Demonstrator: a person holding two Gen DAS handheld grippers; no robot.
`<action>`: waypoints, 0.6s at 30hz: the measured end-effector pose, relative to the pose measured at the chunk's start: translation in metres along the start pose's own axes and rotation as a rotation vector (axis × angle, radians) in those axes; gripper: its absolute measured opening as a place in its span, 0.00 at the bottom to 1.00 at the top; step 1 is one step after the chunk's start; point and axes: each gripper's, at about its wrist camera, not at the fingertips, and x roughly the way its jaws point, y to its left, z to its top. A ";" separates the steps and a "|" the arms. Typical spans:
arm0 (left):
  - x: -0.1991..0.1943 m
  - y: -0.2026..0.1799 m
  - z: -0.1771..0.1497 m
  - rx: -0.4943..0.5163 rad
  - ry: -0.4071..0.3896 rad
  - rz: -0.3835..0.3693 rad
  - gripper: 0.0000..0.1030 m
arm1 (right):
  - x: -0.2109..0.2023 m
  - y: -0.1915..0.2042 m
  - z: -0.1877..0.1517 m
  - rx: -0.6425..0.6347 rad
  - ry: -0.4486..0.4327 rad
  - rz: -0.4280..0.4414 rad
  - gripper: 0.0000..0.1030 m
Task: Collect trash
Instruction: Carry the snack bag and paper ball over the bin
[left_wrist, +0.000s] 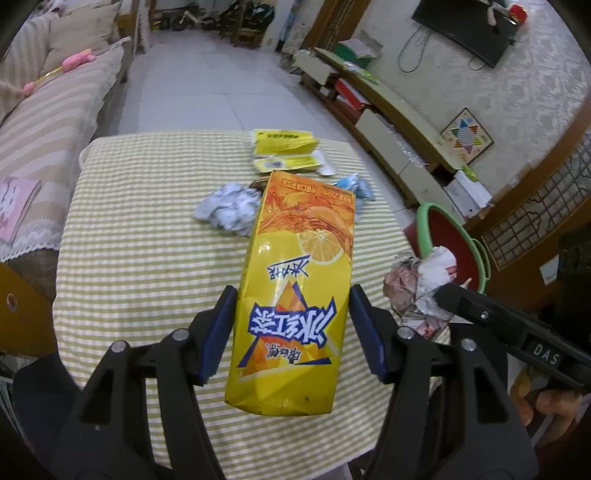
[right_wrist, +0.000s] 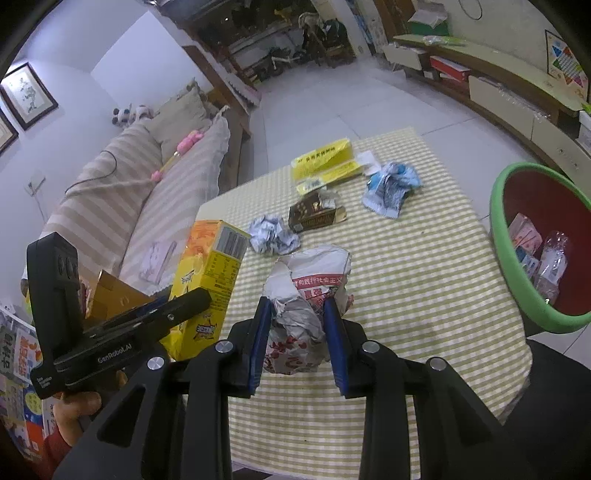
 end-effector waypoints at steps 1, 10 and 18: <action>-0.001 -0.003 0.001 0.006 -0.003 -0.005 0.58 | -0.003 -0.001 0.001 0.003 -0.007 -0.003 0.28; -0.001 -0.032 0.008 0.052 -0.016 -0.045 0.58 | -0.025 -0.027 0.003 0.052 -0.058 -0.043 0.28; 0.004 -0.065 0.023 0.116 -0.037 -0.078 0.58 | -0.048 -0.057 0.007 0.096 -0.118 -0.087 0.28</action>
